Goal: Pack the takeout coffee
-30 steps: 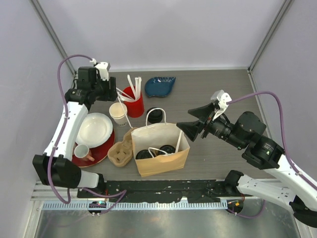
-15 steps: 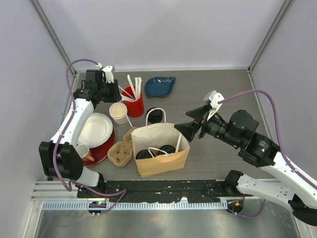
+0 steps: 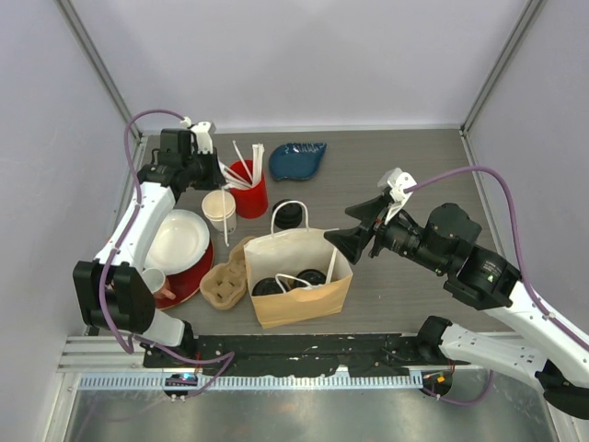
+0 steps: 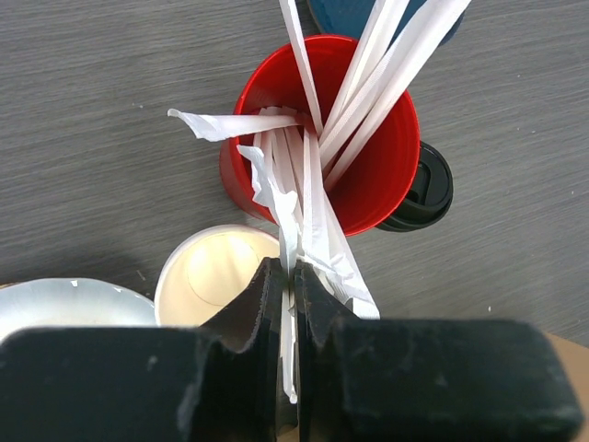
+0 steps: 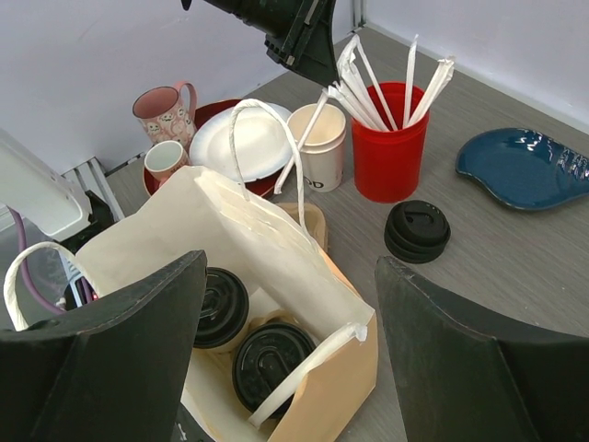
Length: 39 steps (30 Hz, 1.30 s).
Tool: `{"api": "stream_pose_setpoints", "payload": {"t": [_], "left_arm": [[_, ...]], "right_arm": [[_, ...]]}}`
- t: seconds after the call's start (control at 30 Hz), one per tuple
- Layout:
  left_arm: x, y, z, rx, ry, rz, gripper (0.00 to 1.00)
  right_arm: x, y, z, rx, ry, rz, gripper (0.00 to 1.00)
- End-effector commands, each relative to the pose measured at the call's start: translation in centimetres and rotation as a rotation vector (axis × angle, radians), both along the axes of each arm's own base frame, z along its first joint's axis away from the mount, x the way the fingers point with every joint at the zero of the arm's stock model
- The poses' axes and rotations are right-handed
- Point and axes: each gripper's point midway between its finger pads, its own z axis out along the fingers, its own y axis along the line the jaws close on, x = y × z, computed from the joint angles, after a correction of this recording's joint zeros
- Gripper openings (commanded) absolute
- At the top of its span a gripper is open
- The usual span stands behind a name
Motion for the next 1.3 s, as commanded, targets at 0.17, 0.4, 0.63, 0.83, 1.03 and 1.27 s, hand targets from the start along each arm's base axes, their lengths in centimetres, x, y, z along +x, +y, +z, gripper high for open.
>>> {"api": "stream_pose_setpoints", "payload": {"t": [0.17, 0.4, 0.63, 0.83, 1.03, 1.27], "left_arm": [[-0.2, -0.5, 3.3, -0.024, -0.1, -0.036, 0.06], [-0.2, -1.1, 5.2, -0.05, -0.145, -0.071, 0.05], [-0.2, -0.6, 6.7, -0.019, -0.201, -0.067, 0.06], [-0.5, -0.5, 9.0, -0.014, -0.271, -0.075, 0.02], [-1.8, -0.8, 11.3, -0.028, -0.312, -0.103, 0.0], [-1.2, -1.2, 9.3, -0.018, -0.265, -0.132, 0.0]], "right_arm": [[-0.3, 0.1, 2.6, 0.039, -0.056, 0.021, 0.79], [-0.4, 0.0, 2.8, 0.042, -0.06, 0.024, 0.79], [-0.5, -0.2, 2.9, 0.041, -0.058, 0.024, 0.79], [-0.6, 0.0, 2.9, 0.041, -0.053, 0.03, 0.79], [-0.6, 0.1, 3.1, 0.044, -0.054, 0.033, 0.79], [-0.8, 0.2, 3.4, 0.05, -0.056, 0.046, 0.79]]}}
